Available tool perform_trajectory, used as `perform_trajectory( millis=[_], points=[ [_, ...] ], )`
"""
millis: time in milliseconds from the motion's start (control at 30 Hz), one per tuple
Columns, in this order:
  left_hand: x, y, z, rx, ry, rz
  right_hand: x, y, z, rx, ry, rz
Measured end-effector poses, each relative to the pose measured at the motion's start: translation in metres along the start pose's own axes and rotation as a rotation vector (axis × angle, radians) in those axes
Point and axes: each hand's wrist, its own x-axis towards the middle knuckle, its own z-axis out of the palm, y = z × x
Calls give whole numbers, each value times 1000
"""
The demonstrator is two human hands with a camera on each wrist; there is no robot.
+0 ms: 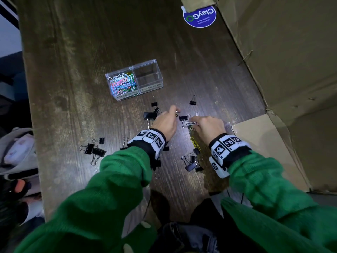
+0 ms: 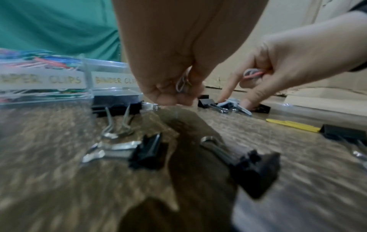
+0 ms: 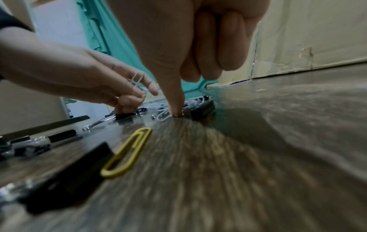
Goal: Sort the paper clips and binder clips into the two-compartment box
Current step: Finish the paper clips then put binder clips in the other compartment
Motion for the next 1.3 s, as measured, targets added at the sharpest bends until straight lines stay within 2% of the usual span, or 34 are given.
perform_trajectory(
  millis=[67, 167, 400, 533, 600, 700, 800, 900, 1000, 1067, 1200, 1300],
  points=[
    [6, 5, 2, 7, -32, 52, 0, 1, -2, 10, -8, -3],
    [16, 7, 6, 80, -75, 29, -8, 6, -3, 84, 39, 48],
    [17, -10, 2, 166, -17, -47, -18, 35, 3, 577, 293, 320],
    [13, -16, -3, 144, 56, -53, -10, 48, 9, 805, 189, 437],
    [11, -14, -5, 63, 91, -57, -3, 48, 5, 729, 161, 461],
    [9, 0, -4, -111, 35, -48, 11, 40, -3, 526, 95, 503],
    [12, 13, 5, -44, -35, -9, 25, 28, -6, 398, 15, 495],
    [19, 21, 16, 54, -108, -35, 34, 21, -6, 348, -36, 464],
    [24, 21, 19, 148, -139, -41, 36, 17, -9, 406, -68, 486],
    [25, 20, 18, 165, -151, -12, 33, 16, -12, 447, -37, 488],
    [14, 9, 2, -86, -66, -40, 27, 25, -12, 575, 110, 467],
    [3, -7, -11, -212, 9, -98, 12, 25, -11, 626, 125, 394]
  ],
)
